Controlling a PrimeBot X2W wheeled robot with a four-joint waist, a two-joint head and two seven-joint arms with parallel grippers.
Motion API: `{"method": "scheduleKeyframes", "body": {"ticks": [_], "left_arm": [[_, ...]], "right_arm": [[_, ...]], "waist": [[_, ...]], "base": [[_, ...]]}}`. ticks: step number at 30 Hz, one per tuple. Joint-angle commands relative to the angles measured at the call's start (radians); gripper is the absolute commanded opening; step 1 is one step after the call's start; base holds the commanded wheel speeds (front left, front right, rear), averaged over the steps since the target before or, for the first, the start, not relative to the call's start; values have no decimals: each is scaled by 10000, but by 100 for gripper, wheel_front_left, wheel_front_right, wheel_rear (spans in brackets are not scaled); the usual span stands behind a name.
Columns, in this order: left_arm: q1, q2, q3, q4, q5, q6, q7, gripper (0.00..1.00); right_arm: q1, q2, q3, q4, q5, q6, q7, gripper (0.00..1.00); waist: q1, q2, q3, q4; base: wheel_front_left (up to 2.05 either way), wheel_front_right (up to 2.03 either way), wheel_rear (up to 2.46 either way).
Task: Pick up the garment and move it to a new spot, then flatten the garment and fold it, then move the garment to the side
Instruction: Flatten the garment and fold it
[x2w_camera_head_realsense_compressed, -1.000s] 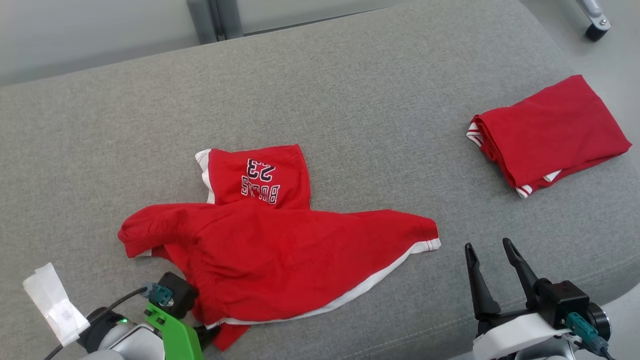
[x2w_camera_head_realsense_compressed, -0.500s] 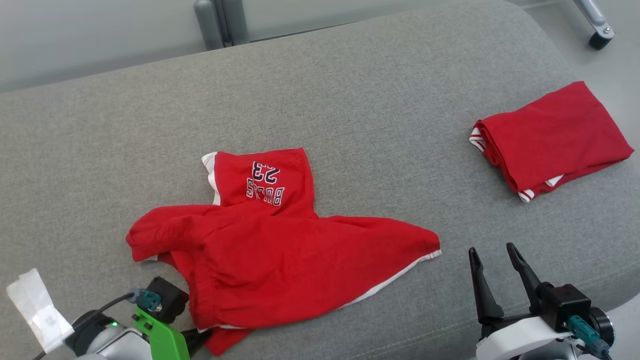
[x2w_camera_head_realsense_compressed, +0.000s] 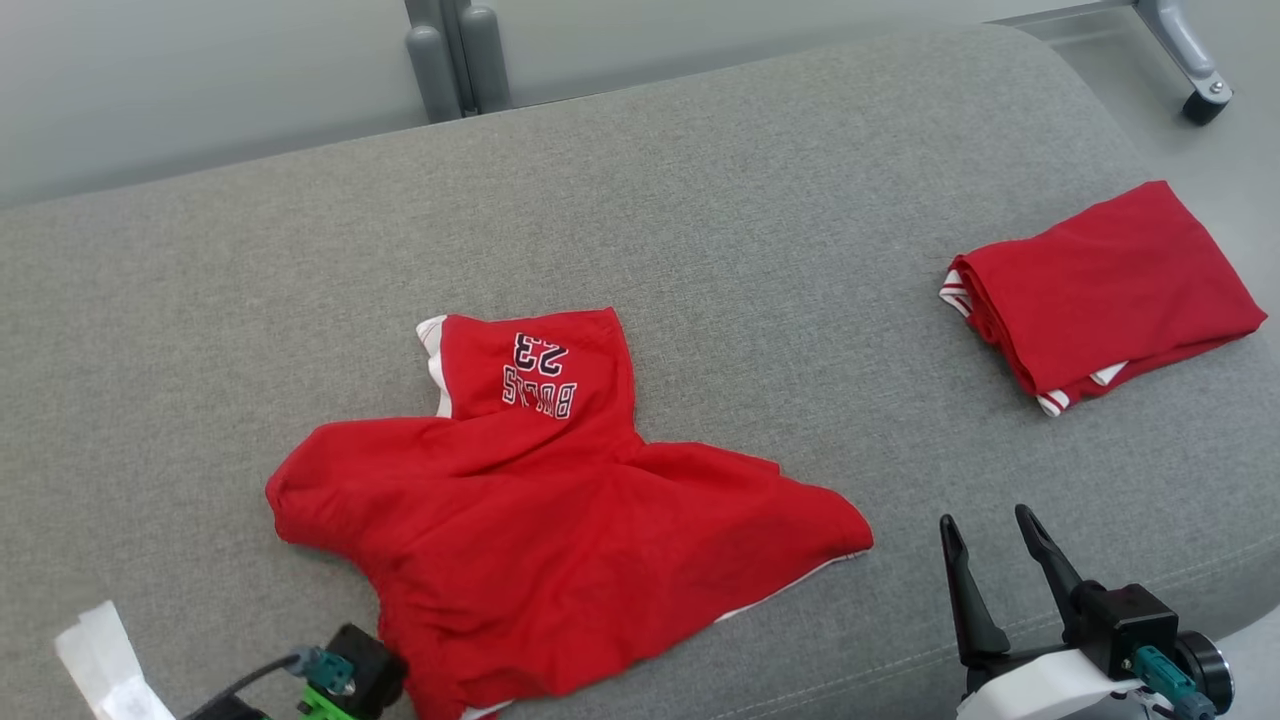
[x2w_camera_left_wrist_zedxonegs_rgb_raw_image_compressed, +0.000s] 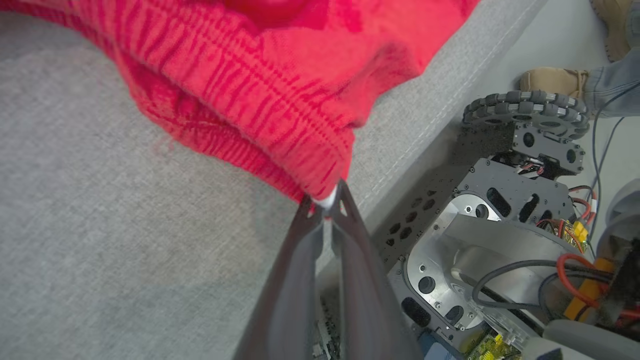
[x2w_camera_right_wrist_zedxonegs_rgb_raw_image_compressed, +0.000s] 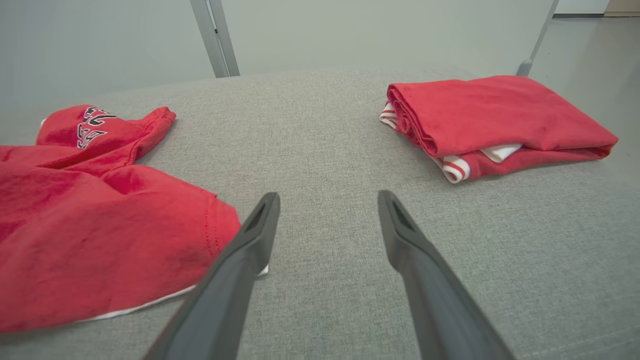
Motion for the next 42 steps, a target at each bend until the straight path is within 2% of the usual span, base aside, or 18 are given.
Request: {"method": "scheduleKeyframes", "body": {"ticks": [1, 4, 5, 6, 8, 9, 10, 17, 23, 27, 29, 32, 36, 42], "left_arm": [[243, -164, -66, -55, -38, -46, -98, 0], [338, -302, -94, -77, -20, -7, -255, 0], [379, -386, -74, -48, -23, 15, -357, 13], [408, -452, -43, 5, -24, 49, -449, 30], [404, -539, -4, 119, 69, 113, -624, 49], [410, -598, 33, 160, 82, 134, -723, 84], [430, -657, 47, 199, 68, 131, -794, 100], [742, -813, 379, 238, -372, 397, -1327, 100], [812, -917, 1369, -112, -1185, 892, -2264, 100], [2, -1428, 1867, -44, -1149, 1113, -2432, 100], [-824, -1970, 2007, 200, -1010, 1149, -2210, 100], [-1760, -2586, 1709, 899, -552, 974, -1710, 100], [-2852, -3404, 1152, 2286, -118, 471, -980, 100], [-4033, -4114, 608, 4359, 570, -234, -527, 100]], "right_arm": [[129, -17, -54, 19, -116, -13, -26, 100], [190, -17, -73, 49, -134, -13, -26, 100], [196, -17, -79, 52, -157, -13, -26, 100], [186, -17, -68, 60, -187, -13, -26, 100], [119, -17, -49, 92, -214, -13, -26, 100], [78, -17, -41, 104, -236, -13, -25, 100], [39, -17, -37, 114, -257, -13, -26, 100], [121, -18, -72, 102, -359, -13, -26, 100], [87, -17, -51, -84, -388, -13, -25, 100], [-49, -17, 73, -114, -383, -13, -25, 100], [-214, -20, 224, -134, -323, -13, -25, 100], [-378, -17, 341, -192, -270, -13, -26, 100], [-539, -23, 392, -209, -160, -13, -26, 100], [-637, -17, 324, -204, -34, -13, -25, 100]], "waist": [[0, -1, -4, 56], [0, -1, -6, 133], [0, -1, -5, 180], [0, -1, -5, 218], [0, -1, -13, 274], [0, -1, -21, 295], [0, -1, -37, 313], [0, -1, -207, 406], [0, -1, -236, 535], [0, -1, -164, 684], [0, -1, -6, 658], [0, -1, 191, 573], [0, -1, 470, 267], [0, -1, 796, -304]], "base": [[0, 0, 0], [0, 0, 0], [0, 0, 0], [0, 0, 0], [0, 0, 0], [0, 0, 0], [0, 0, 0], [0, 0, 0], [0, 0, 0], [0, 0, 0], [0, 0, 0], [0, 0, 0], [0, 0, 0], [0, 0, 0]]}}
